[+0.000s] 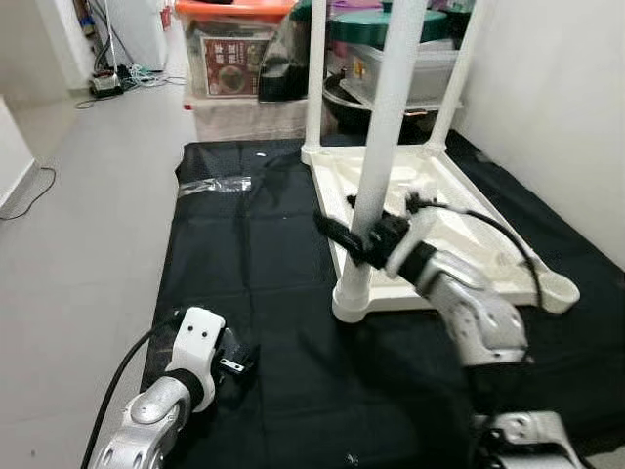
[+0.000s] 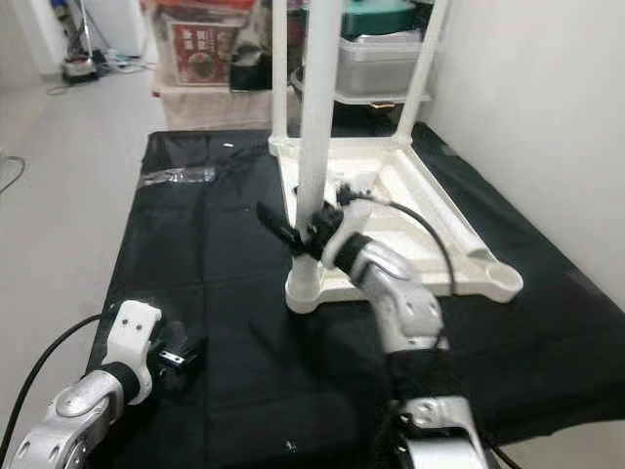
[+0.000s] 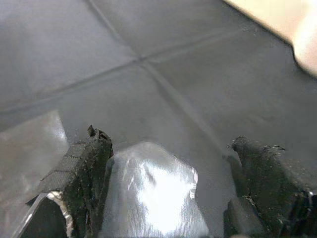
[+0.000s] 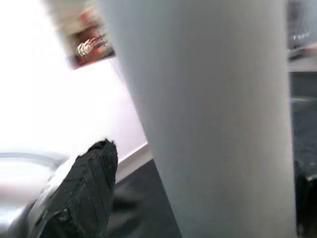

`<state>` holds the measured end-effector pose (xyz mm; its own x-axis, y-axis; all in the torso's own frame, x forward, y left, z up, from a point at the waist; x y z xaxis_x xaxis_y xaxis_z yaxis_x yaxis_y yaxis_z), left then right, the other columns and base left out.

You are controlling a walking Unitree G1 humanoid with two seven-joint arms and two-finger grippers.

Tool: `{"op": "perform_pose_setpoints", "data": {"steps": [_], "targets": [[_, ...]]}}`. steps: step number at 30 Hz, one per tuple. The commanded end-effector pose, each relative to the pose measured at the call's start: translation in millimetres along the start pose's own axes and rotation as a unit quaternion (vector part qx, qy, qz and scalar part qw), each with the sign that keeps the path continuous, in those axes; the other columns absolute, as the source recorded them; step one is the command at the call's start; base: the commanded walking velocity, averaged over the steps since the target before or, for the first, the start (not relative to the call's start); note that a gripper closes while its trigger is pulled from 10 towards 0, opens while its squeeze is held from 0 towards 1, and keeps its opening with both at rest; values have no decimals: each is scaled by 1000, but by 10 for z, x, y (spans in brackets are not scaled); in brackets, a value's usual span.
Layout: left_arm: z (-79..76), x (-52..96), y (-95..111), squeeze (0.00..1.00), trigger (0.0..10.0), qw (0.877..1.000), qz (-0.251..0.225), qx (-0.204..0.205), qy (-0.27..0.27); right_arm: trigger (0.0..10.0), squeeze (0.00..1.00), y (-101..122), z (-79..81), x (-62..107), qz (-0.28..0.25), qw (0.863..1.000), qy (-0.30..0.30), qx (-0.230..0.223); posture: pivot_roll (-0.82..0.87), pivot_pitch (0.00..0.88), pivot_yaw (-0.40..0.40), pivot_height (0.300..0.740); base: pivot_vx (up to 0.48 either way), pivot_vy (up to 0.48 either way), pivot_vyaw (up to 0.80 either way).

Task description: Building children table

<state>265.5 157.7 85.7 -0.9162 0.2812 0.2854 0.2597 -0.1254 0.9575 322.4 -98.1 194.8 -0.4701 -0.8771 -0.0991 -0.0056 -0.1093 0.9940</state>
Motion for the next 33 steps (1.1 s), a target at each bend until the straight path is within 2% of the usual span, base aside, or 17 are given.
{"op": "perform_pose_setpoints", "data": {"steps": [1, 2, 3, 4, 10, 11, 12, 14, 18, 23, 24, 25, 26, 27, 30, 31, 33], "targets": [[-33, 17, -46, 0, 10000, 1000, 8, 3, -2, 7843, 0, -256, 353, -111, 41, 992, 116, -21, 143, 0, -80, 740, 0, 0, 0], [-33, 17, -46, 0, 10000, 1000, 8, 3, -2, 7843, 0, -256, 353, -111, 41, 992, 116, -21, 143, 0, -80, 740, 0, 0, 0], [-16, 41, -67, 0, 10000, 1000, 12, 3, 2, 1451, 0, -345, 379, -139, 49, 993, 104, -20, 145, 0, -77, 740, 0, 0, 0], [1, 74, -68, 0, 10000, 1000, 12, 5, 3, 0, 0, -399, 331, -199, 50, 997, 60, -23, 140, 0, -71, 740, 0, 0, 0], [38, 131, -103, 0, 10000, 1000, 18, 2, 5, 0, 0, -519, 78, -253, 56, 989, -129, -49, 132, 0, -58, 740, 0, 0, 0], [37, 139, -109, 0, 10000, 1000, 19, 2, 5, 0, 0, -612, -352, 11, 76, 915, -391, -66, 125, 0, -53, 740, 0, 0, 0], [37, 139, -109, 0, 10000, 1000, 19, 2, 5, 0, 0, -612, -352, 11, 76, 915, -391, -66, 125, 0, -53, 740, 0, 0, 0], [20, 144, -103, 0, 10000, 1000, 18, 3, 2, 0, 0, -776, -630, 648, 106, 725, -676, -80, 123, 0, -64, 740, 0, 0, 0], [8, 133, -112, 0, 10000, 1000, 19, 3, 4, 0, 0, -849, -556, 1003, 102, 678, -725, -68, 127, 0, -57, 740, 0, 0, 0], [-39, 114, -99, 0, 10000, 1000, 15, 11, -2, 0, 0, -803, -457, 885, 90, 733, -670, -75, 106, 0, -44, 740, 0, 0, 0], [-56, 105, -114, 0, 10000, 1000, 18, 8, -6, 10000, 0, -755, -442, 732, 78, 767, -632, -81, 106, 0, -47, 740, 0, 0, 0], [-56, 105, -114, 0, 10000, 1000, 18, 8, -6, 10000, 0, -755, -442, 732, 78, 767, -632, -81, 106, 0, -47, 740, 0, 0, 0], [-59, 98, -110, 0, 10000, 1000, 17, 9, -7, 10000, 1000, -552, -389, 406, 25, 833, -546, -83, 97, 0, -41, 740, 0, 0, 0], [-59, 98, -110, 0, 10000, 1000, 17, 9, -7, 10000, 1000, -552, -389, 406, 25, 833, -546, -83, 97, 0, -41, 740, 0, 0, 0], [-54, 84, -92, 0, 10000, 1000, 13, 8, -9, 10000, 945, -60, -124, -150, -68, 943, -313, -94, 103, 0, -56, 740, 0, 0, 0], [-33, 80, -100, 0, 10000, 1000, 13, 8, -3, 10000, 0, 33, -65, -204, -70, 962, -249, -86, 103, 0, -57, 740, 0, 0, 0], [-23, 80, -101, 0, 10000, 1000, 14, 9, -1, 10000, 0, 80, -5, -216, -65, 976, -195, -76, 103, 0, -57, 740, 0, 0, 0]]}}
Point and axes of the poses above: a point about 5 cm out from each wrist's last joint towards the gripper, its own x axis pointing back from the gripper into the wrist, its own y axis along the axis of the wrist's last joint, z = x × y, the point moved 2 cm from there along -x, pointing out of the wrist towards the gripper
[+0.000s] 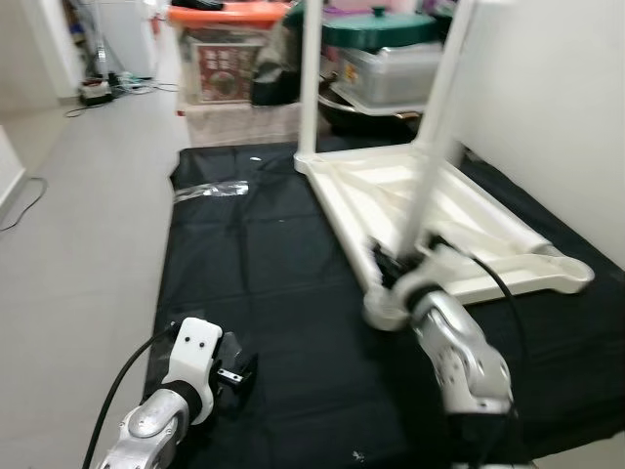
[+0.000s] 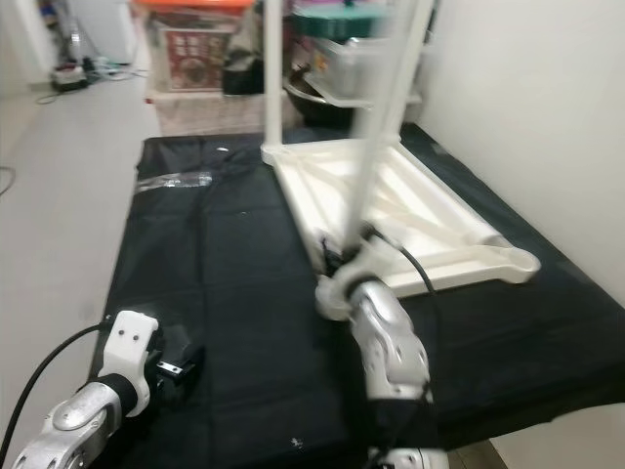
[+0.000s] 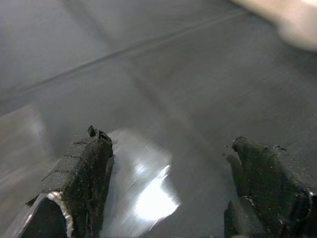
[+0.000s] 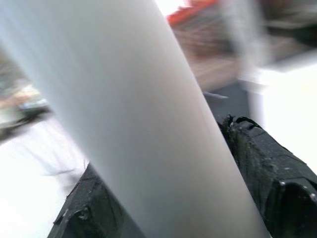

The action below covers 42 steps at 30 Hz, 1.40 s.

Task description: Building children table

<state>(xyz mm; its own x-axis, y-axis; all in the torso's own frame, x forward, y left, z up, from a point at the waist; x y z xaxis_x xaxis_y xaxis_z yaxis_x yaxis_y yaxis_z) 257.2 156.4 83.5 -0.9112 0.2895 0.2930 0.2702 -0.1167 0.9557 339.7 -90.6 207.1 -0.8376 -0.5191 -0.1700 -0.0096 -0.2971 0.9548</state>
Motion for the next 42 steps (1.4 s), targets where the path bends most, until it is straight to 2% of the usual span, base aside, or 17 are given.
{"op": "perform_pose_setpoints", "data": {"steps": [1, 13, 14, 17, 18, 21, 23, 24, 25, 26, 28, 32, 33, 36, 38, 39, 42], "targets": [[19, 10, -42, 0, 10000, 1000, 7, 5, 5, 10000, 0, -29, 150, 25, 24, 995, 99, 1, 109, 0, -62, 740, 0, 0, 0], [18, -32, -5, 0, 10000, 1000, 2, 2, 8, 10000, 0, -291, 387, 197, 120, 925, 353, 74, 134, 0, -95, 740, 0, 0, 0], [22, -19, -19, 0, 10000, 1000, 4, 3, 11, 3882, 0, -337, 469, 278, 128, 910, 389, 71, 142, 0, -100, 740, 0, 0, 0], [26, -1, -26, 0, 10000, 1000, 3, 6, 14, 2824, 0, -354, 535, 345, 127, 901, 409, 68, 141, 0, -99, 740, 0, 0, 0], [22, 18, -32, 0, 10000, 1000, 3, 7, 14, 0, 0, -357, 568, 373, 124, 902, 410, 58, 136, 0, -93, 740, 0, 0, 0], [19, 40, -80, 0, 10000, 1000, 10, 4, 11, 0, 0, -509, 201, 59, 133, 977, 146, 87, 123, 0, -82, 740, 0, 0, 0], [19, 40, -80, 0, 10000, 1000, 10, 4, 11, 0, 0, -509, 201, 59, 133, 977, 146, 87, 123, 0, -82, 740, 0, 0, 0], [18, 35, -74, 0, 10000, 1000, 9, 4, 10, 0, 0, -534, -88, 7, 135, 987, -4, 90, 111, 0, -76, 740, 0, 0, 0], [8, 24, -58, 0, 10000, 1000, 8, 2, 7, 0, 0, -557, -494, 123, 146, 966, -195, 85, 111, 0, -76, 740, 0, 0, 0], [8, 24, -58, 0, 10000, 1000, 8, 2, 7, 0, 0, -557, -494, 123, 146, 966, -195, 85, 111, 0, -76, 740, 0, 0, 0], [-3, 10, -51, 0, 10000, 1000, 7, 0, 4, 0, 0, -627, -949, 625, 160, 887, -423, 90, 106, 0, -74, 740, 0, 0, 0], [-6, 2, -54, 0, 10000, 1000, 7, 2, 4, 0, 0, -580, -911, 899, 155, 871, -451, 118, 86, 0, -57, 740, 0, 0, 0], [-17, -5, -70, 0, 10000, 1000, 9, 1, 1, 10000, 0, -590, -834, 847, 160, 886, -421, 108, 78, 0, -54, 740, 0, 0, 0], [-29, -15, -89, 0, 10000, 1000, 11, 1, -2, 10000, 0, -536, -699, 721, 134, 915, -371, 86, 69, 0, -45, 740, 0, 0, 0], [-36, -20, -80, 0, 10000, 1000, 9, 2, -4, 10000, 231, -479, -584, 586, 109, 943, -306, 73, 73, 0, -47, 740, 0, 0, 0], [-42, -25, -66, 0, 10000, 1000, 7, 3, -6, 10000, 1000, -410, -544, 499, 84, 956, -275, 55, 73, 0, -47, 740, 0, 0, 0], [-46, -29, -56, 0, 10000, 1000, 6, 3, -8, 10000, 1000, -368, -523, 442, 69, 962, -262, 43, 73, 0, -47, 740, 0, 0, 0]]}}
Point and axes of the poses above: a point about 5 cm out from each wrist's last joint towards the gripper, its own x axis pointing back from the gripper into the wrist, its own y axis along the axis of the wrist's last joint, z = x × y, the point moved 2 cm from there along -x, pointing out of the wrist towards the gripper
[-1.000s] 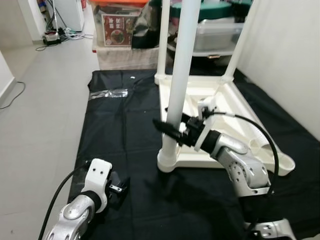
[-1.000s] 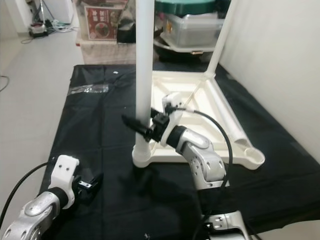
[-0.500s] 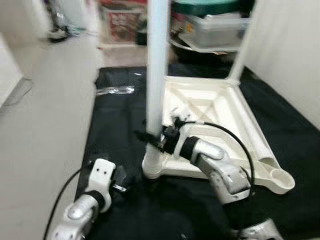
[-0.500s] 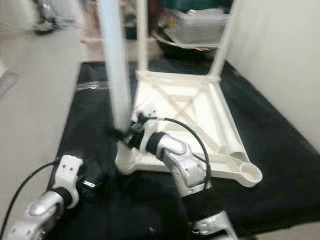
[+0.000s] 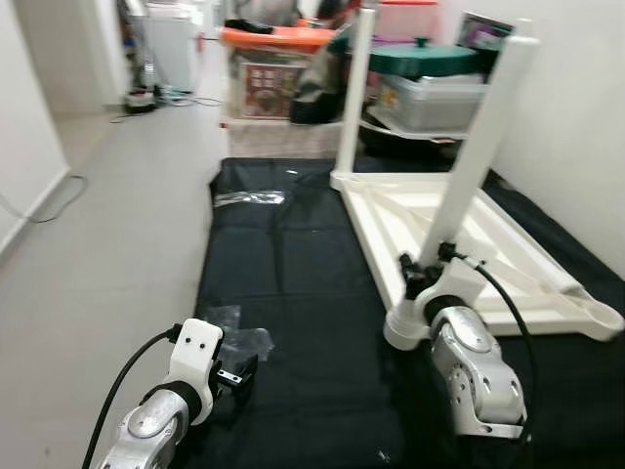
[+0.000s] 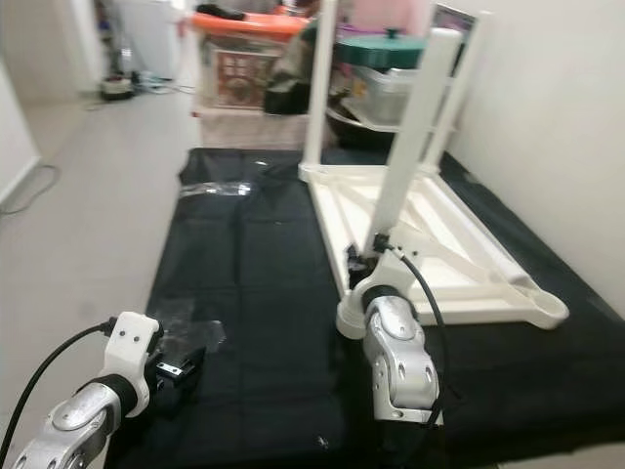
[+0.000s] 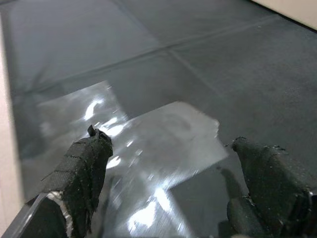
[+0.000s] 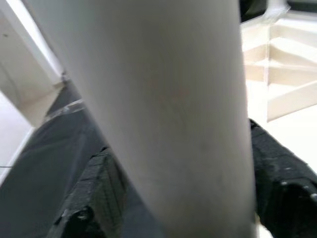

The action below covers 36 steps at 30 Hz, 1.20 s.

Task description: Building children table

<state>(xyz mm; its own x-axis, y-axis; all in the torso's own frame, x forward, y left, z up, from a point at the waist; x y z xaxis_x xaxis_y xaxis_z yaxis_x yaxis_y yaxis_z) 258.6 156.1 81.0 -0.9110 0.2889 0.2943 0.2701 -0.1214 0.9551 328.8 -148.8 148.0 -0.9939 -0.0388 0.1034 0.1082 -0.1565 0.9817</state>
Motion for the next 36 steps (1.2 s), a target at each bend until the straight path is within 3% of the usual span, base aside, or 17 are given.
{"op": "perform_pose_setpoints", "data": {"steps": [1, 2, 4, 5, 12, 13, 14, 15, 19, 20, 22, 23, 25, 28, 29, 32, 36], "targets": [[-27, -8, -35, 0, 10000, 1000, 5, 5, -5, 10000, 933, 200, 232, -89, -33, 994, 106, -19, 80, 0, -58, 740, 0, 0, 0], [-7, -5, -36, 0, 10000, 1000, 5, 5, -1, 10000, 0, 339, 372, -118, -55, 982, 183, -11, 79, 0, -58, 740, 0, 0, 0], [1, -1, -25, 0, 10000, 1000, 3, 6, -1, 10000, 0, 498, 476, -133, -79, 961, 266, 13, 84, 0, -61, 740, 0, 0, 0], [5, -4, -26, 0, 10000, 1000, 4, 5, 0, 10000, 0, 604, 520, -121, -89, 928, 358, 54, 90, 0, -68, 740, 0, 0, 0], [0, -18, -31, 0, 10000, 1000, 5, 3, 3, 10000, 0, 449, 551, 25, -43, 879, 468, 83, 100, 0, -74, 740, 0, 0, 0], [-12, -19, -15, 0, 10000, 1000, 3, 5, 3, 8745, 0, 337, 590, 180, -18, 844, 529, 88, 114, 0, -90, 740, 0, 0, 0], [-12, -19, -15, 0, 10000, 1000, 3, 5, 3, 8745, 0, 337, 590, 180, -18, 844, 529, 88, 114, 0, -90, 740, 0, 0, 0], [-6, -16, -18, 0, 10000, 1000, 3, 5, 7, 5725, 0, 193, 620, 334, 8, 811, 576, 97, 117, 0, -94, 740, 0, 0, 0], [0, -14, -22, 0, 10000, 1000, 3, 5, 10, 4824, 0, 102, 632, 429, 24, 789, 606, 102, 117, 0, -94, 740, 0, 0, 0], [-6, -11, -25, 0, 10000, 1000, 4, 3, 7, 3176, 0, -36, 658, 486, 38, 786, 607, 109, 117, 0, -84, 740, 0, 0, 0], [-1, -8, -34, 0, 10000, 1000, 8, 0, 3, 3451, 0, -206, 688, 490, 53, 804, 580, 121, 115, 0, -76, 740, 0, 0, 0], [11, -6, -26, 0, 10000, 1000, 7, -1, 3, 1137, 0, -234, 694, 427, 47, 827, 547, 121, 107, 0, -66, 740, 0, 0, 0], [21, -6, -19, 0, 10000, 1000, 6, 0, 3, 1137, 0, -237, 686, 372, 40, 838, 531, 119, 106, 0, -65, 740, 0, 0, 0], [27, -7, 0, 0, 10000, 1000, 3, -7, -2, 0, 0, -291, 327, -183, 46, 965, 223, 127, 102, 0, -65, 740, 0, 0, 0], [29, -8, -2, 0, 10000, 1000, 3, -8, -2, 0, 0, -323, 86, -290, 63, 988, 86, 115, 97, 0, -65, 740, 0, 0, 0], [22, -11, 2, 0, 10000, 1000, 1, -5, 1, 0, 0, -450, -340, -264, 102, 985, -99, 103, 100, 0, -66, 740, 0, 0, 0], [-1, -15, 4, 0, 10000, 1000, 0, -4, 0, 0, 0, -468, -479, -181, 93, 975, -160, 122, 101, 0, -62, 740, 0, 0, 0]]}}
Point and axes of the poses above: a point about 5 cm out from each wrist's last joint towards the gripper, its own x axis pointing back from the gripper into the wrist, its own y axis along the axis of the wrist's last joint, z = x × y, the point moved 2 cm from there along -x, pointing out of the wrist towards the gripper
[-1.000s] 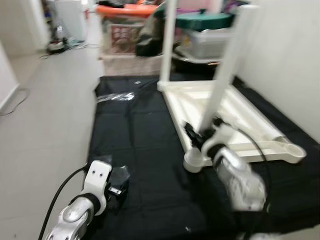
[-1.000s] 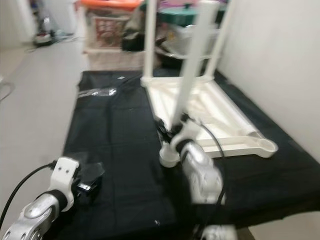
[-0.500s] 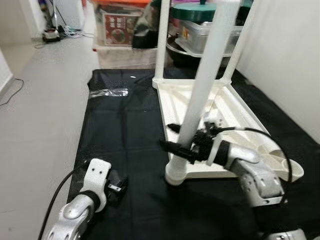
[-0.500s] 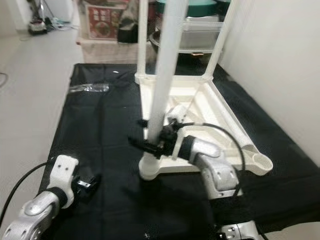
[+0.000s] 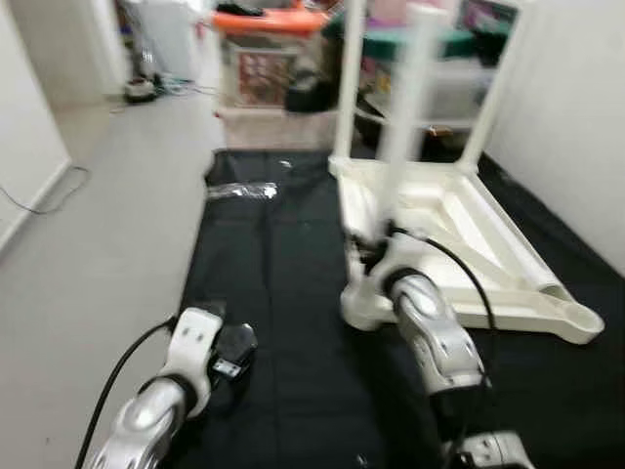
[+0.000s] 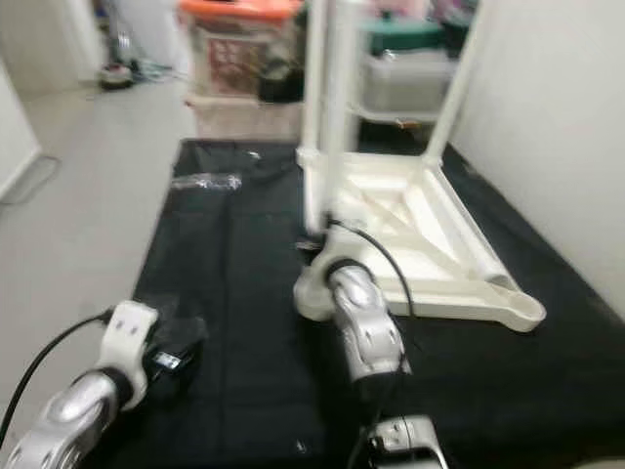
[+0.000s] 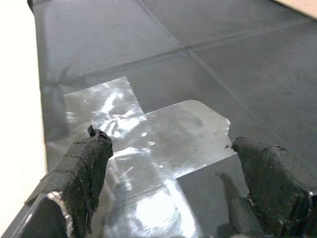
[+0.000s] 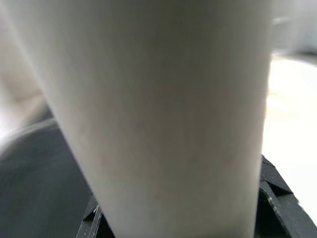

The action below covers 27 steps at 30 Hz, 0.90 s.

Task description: Building children table

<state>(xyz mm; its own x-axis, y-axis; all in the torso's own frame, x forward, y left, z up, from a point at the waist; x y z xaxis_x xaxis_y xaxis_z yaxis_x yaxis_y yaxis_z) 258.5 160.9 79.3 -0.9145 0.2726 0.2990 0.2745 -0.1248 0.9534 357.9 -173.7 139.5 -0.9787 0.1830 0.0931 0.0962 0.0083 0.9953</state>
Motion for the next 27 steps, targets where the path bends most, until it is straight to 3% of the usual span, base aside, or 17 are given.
{"op": "perform_pose_setpoints", "data": {"steps": [1, 3, 4, 5, 8, 9, 10, 13, 14, 15, 19, 21, 22, 23, 24, 25, 27], "targets": [[-69, -31, 9, 0, 10000, 1000, -1, -5, -9, 0, 0, -503, -176, 153, 96, 991, -57, 68, 103, 0, -62, 740, 0, 0, 0], [-91, -31, -2, 0, 10000, 1000, 1, -9, -11, 0, 0, -466, -120, 212, 77, 993, -50, 79, 104, 0, -62, 740, 0, 0, 0], [-101, -27, -6, 0, 10000, 1000, 2, -10, -13, 4314, 0, -433, 0, 243, 69, 994, -20, 81, 104, 0, -62, 740, 0, 0, 0], [-98, -18, -10, 0, 10000, 1000, 2, -10, -13, 10000, 0, -409, 162, 242, 72, 995, 25, 66, 102, 0, -66, 740, 0, 0, 0], [-96, -12, -9, 0, 10000, 1000, 2, -10, -14, 10000, 0, -392, 262, 236, 74, 994, 52, 56, 104, 0, -67, 740, 0, 0, 0], [-82, -6, -15, 0, 10000, 1000, 2, -9, -13, 10000, 0, -340, 430, 239, 64, 990, 120, 25, 106, 0, -70, 740, 0, 0, 0], [-65, -3, -18, 0, 10000, 1000, 3, -9, -11, 10000, 1000, -244, 566, 231, 43, 985, 169, -16, 107, 0, -70, 740, 0, 0, 0], [-56, -1, -4, 0, 10000, 1000, 1, -7, -11, 10000, 1000, -95, 718, 243, 17, 969, 242, -49, 105, 0, -71, 740, 0, 0, 0], [-46, -10, -2, 0, 10000, 1000, 1, -10, -12, 10000, 0, 153, 922, 330, -40, 927, 370, -48, 106, 0, -72, 740, 0, 0, 0], [-47, -21, -3, 0, 10000, 1000, 1, -11, -12, 10000, 0, 213, 956, 390, -57, 906, 418, -36, 106, 0, -72, 740, 0, 0, 0], [-59, -40, 13, 0, 10000, 1000, -1, -8, -13, 10000, 0, 282, 968, 534, -81, 870, 486, -27, 105, 0, -69, 740, 0, 0, 0], [-85, -52, 26, 0, 10000, 1000, -2, -9, -17, 10000, 0, 213, 1010, 777, -66, 814, 577, -3, 110, 0, -74, 740, 0, 0, 0], [-85, -52, 26, 0, 10000, 1000, -2, -9, -17, 10000, 0, 213, 1010, 777, -66, 814, 577, -3, 110, 0, -74, 740, 0, 0, 0], [-88, -59, 24, 0, 10000, 1000, -1, -11, -18, 10000, 0, 157, 1029, 887, -58, 788, 613, 9, 111, 0, -76, 740, 0, 0, 0], [-88, -59, 24, 0, 10000, 1000, -1, -11, -18, 10000, 0, 157, 1029, 887, -58, 788, 613, 9, 111, 0, -76, 740, 0, 0, 0], [-78, -65, 17, 0, 10000, 1000, 1, -14, -15, 10000, 0, 91, 1052, 968, -49, 770, 636, 21, 117, 0, -80, 740, 0, 0, 0], [-65, -65, 38, 0, 10000, 1000, -2, -10, -12, 10000, 0, 45, 1091, 1002, -46, 766, 641, 26, 118, 0, -82, 740, 0, 0, 0]]}}
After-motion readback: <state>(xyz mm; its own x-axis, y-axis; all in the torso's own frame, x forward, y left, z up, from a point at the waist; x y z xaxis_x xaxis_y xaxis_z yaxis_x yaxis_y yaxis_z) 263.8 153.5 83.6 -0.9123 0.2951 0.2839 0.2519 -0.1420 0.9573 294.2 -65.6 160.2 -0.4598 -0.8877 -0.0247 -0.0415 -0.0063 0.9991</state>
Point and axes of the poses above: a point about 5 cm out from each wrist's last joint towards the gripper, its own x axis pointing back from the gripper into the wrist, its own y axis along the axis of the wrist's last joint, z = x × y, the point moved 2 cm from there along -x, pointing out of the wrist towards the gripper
